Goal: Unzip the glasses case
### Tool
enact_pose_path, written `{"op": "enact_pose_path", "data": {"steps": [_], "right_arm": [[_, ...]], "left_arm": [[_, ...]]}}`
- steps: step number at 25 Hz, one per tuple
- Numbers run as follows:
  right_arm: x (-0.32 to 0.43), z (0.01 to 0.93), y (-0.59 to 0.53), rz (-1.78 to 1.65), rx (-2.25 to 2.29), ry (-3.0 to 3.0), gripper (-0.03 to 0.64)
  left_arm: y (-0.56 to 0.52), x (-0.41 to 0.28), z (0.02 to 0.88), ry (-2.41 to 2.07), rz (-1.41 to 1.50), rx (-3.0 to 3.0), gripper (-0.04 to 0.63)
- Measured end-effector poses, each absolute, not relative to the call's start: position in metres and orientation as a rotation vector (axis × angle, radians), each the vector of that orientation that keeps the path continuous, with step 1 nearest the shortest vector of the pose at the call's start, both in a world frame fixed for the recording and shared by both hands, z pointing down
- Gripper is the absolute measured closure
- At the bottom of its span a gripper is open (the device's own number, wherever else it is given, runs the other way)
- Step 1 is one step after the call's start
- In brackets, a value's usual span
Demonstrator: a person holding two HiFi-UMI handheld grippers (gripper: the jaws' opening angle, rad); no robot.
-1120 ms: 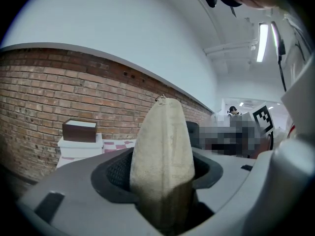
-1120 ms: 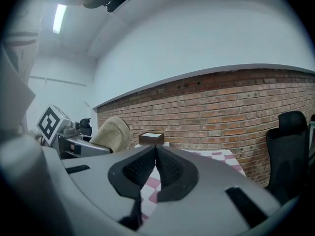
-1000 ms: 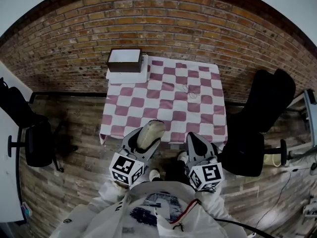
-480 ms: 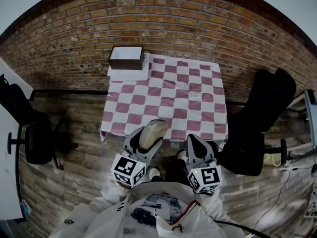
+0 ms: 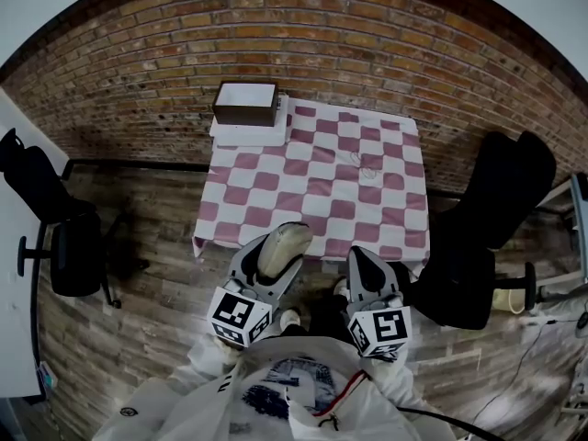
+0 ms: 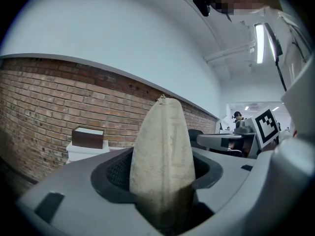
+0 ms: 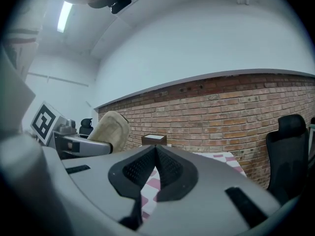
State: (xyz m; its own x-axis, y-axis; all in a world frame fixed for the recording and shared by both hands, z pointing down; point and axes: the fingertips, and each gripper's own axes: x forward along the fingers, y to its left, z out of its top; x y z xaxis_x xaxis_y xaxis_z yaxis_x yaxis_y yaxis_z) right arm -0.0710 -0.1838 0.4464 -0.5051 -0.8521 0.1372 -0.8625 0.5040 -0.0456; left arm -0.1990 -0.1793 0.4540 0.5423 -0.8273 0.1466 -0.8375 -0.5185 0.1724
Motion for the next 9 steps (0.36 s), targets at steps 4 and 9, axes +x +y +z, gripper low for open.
{"op": "enact_pose_path", "data": {"steps": [4, 9], "right_arm": [[-0.0770, 0.4433, -0.1841, 0.122, 1.486, -2.639, 0.603], [-0.0766, 0.4465, -0.1841, 0.148, 1.489, -2.630, 0.603]], "left_arm": [[-0.1804, -0.2011, 0.4538, -1.410, 0.087, 2.568, 0.302], [-0.1805, -0.2019, 0.4564, -1.407, 0.101, 2.571, 0.302]]}}
